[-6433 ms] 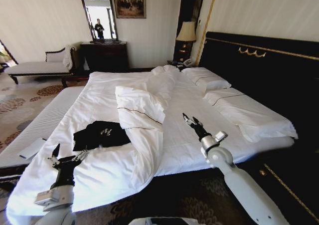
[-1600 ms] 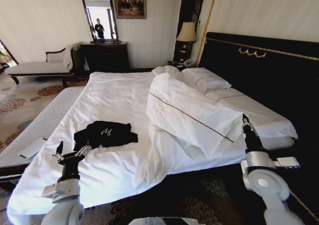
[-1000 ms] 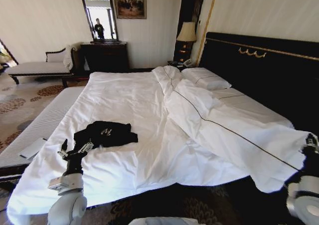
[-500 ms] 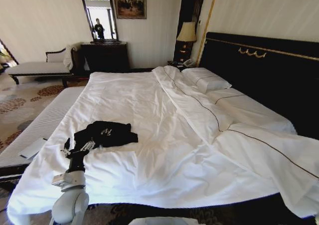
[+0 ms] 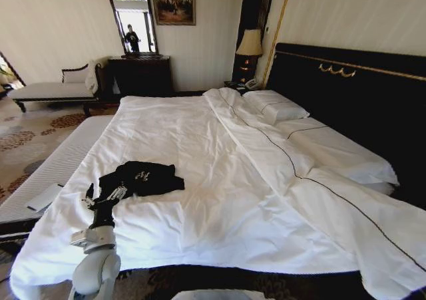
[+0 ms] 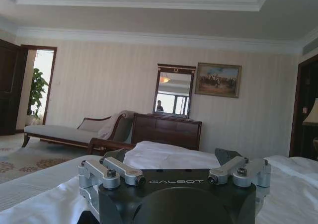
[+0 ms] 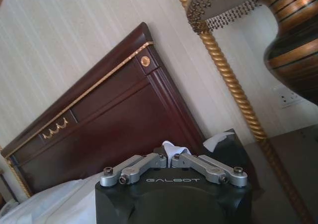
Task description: Fold the clothes on the bed.
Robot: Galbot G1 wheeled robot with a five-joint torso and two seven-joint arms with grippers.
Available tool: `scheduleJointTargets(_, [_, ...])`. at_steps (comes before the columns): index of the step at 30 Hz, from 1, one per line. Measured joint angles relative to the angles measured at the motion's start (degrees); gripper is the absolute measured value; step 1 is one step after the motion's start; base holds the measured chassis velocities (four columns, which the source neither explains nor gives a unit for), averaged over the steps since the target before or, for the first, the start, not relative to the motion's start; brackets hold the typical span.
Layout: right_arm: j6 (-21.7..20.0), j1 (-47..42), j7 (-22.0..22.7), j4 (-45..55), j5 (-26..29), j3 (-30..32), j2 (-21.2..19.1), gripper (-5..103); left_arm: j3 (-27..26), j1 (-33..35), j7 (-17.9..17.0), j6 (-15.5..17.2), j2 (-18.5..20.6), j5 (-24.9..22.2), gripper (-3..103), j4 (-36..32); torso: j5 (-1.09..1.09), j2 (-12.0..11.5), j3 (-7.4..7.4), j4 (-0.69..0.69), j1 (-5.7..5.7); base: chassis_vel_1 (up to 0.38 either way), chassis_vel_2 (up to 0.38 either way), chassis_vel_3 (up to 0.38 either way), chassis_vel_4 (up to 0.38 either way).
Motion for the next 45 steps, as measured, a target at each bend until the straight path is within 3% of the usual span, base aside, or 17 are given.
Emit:
scheduleJointTargets(8, [-0.9,-2.6,1.3,0.7,2.9,4.4,2.0,0,1.0,-1.5,-0.6,1.3,4.8,-4.0,100,1.9,-0.01,0.0,0.0,0.04,0.0,0.0,0.0,0.0,0.0])
scheduleJointTargets(20, [-0.8,-4.9,2.2,2.4,1.4,5.8,8.2,0,2.7,-4.0,-0.8,2.0,12.0,-8.5,100,3.3,0.0,0.0,0.0,0.01,0.0,0.0,0.0,0.0,0.0])
scheduleJointTargets(34, [-0.7,-5.9,3.5,3.9,-0.6,6.6,10.4,-3,4.4,-5.0,-0.7,1.7,12.6,-9.2,100,4.1,-0.01,0.0,0.0,-0.02,-0.01,0.0,0.0,0.0,0.0])
scheduleJointTargets(36, [-0.3,-6.1,4.1,3.8,-2.2,5.8,11.2,7,4.3,-5.0,-0.7,1.7,13.0,-9.6,100,3.9,-0.09,0.0,0.0,-0.24,-0.02,0.0,0.0,0.0,0.0])
scheduleJointTargets(37, [-0.3,-6.1,4.1,3.8,-2.2,5.8,11.2,7,4.3,-5.0,-0.7,1.7,13.0,-9.6,100,3.9,-0.09,0.0,0.0,-0.24,-0.02,0.0,0.0,0.0,0.0])
scheduleJointTargets(39, [-0.7,-6.2,5.0,4.0,-3.1,5.4,11.6,12,4.1,-5.0,-0.7,1.7,13.3,-9.9,100,3.7,-0.05,0.0,-0.01,-0.18,-0.03,0.0,0.0,0.0,0.0])
scheduleJointTargets(42, [-4.0,-6.7,10.6,4.4,-4.2,5.2,11.9,27,3.6,-5.0,-0.7,1.7,13.7,-10.4,100,3.5,-0.03,0.0,-0.02,-0.02,-0.04,0.0,0.0,0.0,0.0])
scheduleJointTargets(44, [-4.4,-6.8,11.1,4.5,-4.2,5.2,11.9,27,3.5,-5.0,-0.7,1.7,13.7,-10.4,100,3.5,-0.02,0.0,-0.01,-0.02,-0.04,0.0,0.0,0.0,0.0])
scheduleJointTargets(45, [-5.3,-7.1,12.6,4.5,-4.5,5.2,11.9,33,3.4,-5.0,-0.7,1.7,13.8,-10.6,100,3.5,-0.02,0.0,-0.01,-0.02,-0.03,0.0,0.0,0.0,0.0])
